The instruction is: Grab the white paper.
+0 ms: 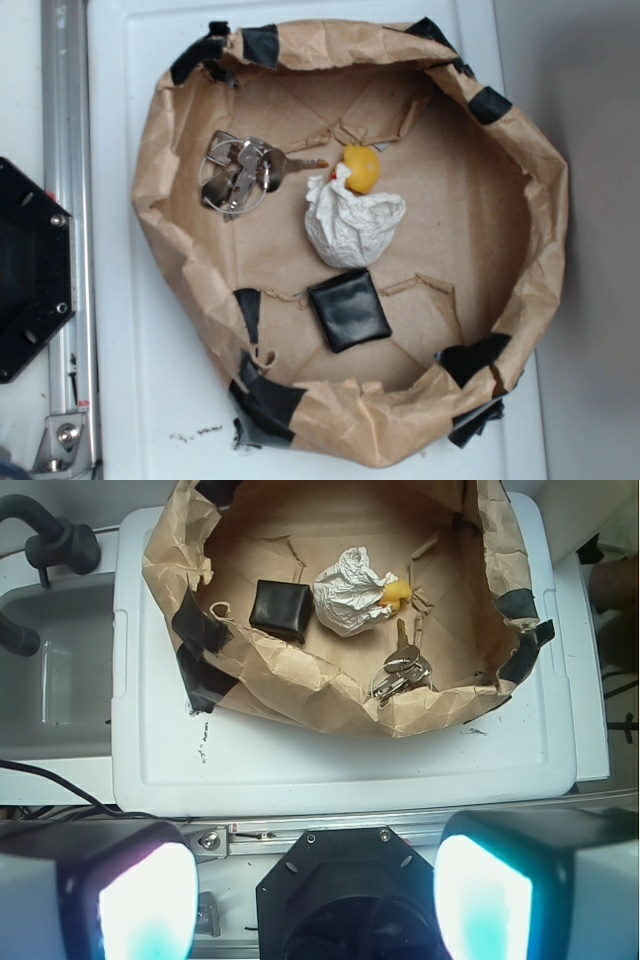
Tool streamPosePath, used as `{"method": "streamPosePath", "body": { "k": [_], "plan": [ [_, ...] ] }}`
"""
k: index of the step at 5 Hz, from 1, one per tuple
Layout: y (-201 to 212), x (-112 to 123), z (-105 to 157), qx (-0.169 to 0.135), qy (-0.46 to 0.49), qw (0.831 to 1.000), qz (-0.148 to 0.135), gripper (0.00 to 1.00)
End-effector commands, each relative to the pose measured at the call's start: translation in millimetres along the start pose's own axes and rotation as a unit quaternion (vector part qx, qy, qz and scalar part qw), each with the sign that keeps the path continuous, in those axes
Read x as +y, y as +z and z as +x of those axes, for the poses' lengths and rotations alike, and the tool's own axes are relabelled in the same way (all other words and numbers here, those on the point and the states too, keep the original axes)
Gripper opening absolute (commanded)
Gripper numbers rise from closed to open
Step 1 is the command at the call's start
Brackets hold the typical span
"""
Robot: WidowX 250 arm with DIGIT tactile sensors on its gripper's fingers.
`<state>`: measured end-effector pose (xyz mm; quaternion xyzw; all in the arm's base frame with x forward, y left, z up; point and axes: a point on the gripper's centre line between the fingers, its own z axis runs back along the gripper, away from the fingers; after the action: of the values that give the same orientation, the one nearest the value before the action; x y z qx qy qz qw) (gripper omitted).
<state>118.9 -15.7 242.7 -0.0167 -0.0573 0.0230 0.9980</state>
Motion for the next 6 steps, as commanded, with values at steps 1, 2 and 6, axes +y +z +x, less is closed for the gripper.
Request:
{"method": "streamPosePath", "body": {
  "k": [1,2,6],
  "plan": [
    [0.0,0.0,0.0,0.0,0.0,1.0,0.0,1.0],
    [-12.1,15.4,43.1,-0.016,-0.05,0.999,-0.011,1.0],
    [-166.6,41.4,142.4,-0.055,-0.237,0.97,0.004,1.0]
  ]
}}
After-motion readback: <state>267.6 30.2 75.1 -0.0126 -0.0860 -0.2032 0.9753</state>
